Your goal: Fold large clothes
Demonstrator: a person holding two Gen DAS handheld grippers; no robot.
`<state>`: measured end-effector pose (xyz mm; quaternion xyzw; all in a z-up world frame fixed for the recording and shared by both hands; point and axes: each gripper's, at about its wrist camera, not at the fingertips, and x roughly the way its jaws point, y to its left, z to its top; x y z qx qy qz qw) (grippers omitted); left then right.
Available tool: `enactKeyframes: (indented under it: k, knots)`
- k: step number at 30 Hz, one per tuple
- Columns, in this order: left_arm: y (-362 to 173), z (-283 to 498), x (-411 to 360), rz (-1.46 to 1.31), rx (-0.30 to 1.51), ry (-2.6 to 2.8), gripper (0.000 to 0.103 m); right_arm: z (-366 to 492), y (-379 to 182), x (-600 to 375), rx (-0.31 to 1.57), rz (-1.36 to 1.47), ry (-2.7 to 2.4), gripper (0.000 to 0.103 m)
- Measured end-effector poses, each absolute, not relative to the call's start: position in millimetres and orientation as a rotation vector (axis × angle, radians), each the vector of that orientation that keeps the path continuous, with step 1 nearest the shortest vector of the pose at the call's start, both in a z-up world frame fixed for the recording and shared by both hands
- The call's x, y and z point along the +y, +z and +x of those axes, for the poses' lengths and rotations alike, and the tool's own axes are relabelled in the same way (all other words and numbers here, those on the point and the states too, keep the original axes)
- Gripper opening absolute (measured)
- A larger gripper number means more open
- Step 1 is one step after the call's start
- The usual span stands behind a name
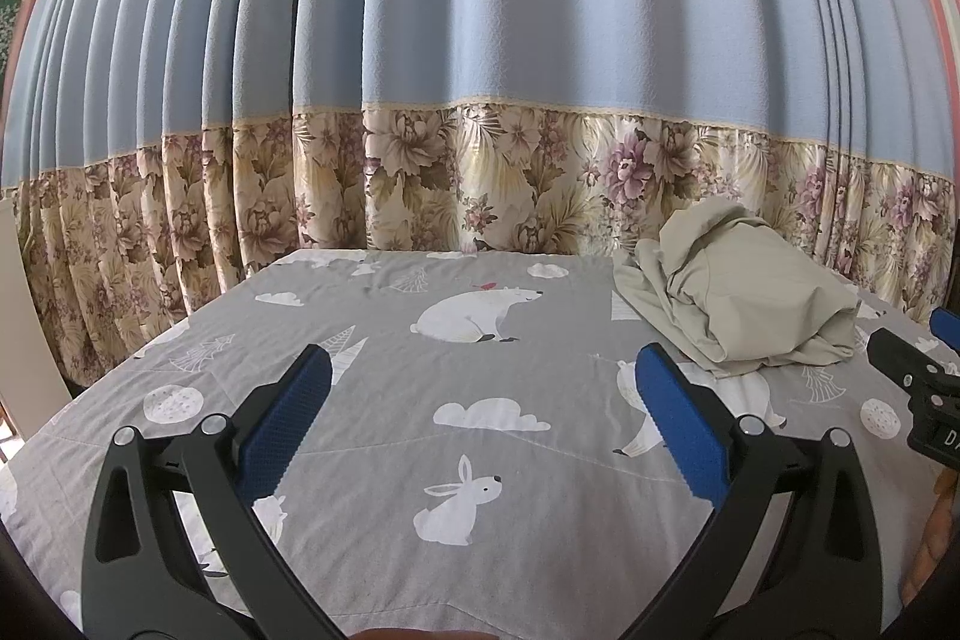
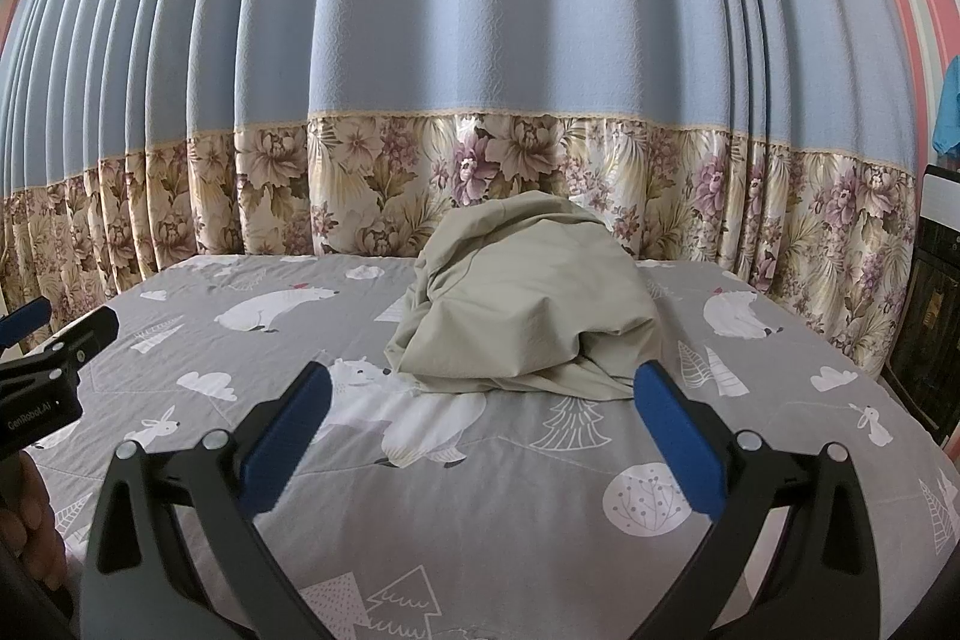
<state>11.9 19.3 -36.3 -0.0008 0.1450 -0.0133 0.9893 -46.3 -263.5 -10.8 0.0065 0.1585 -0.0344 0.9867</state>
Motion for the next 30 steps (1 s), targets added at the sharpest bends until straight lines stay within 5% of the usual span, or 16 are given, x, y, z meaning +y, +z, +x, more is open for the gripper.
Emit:
enactKeyframes:
  k: [30]
  knots:
    - [-36.1,12.3,18.1,0.000,0.294,-0.026,0.100,-45.9,-13.5,-266.8,0.324,0.021,-0.080,0.101]
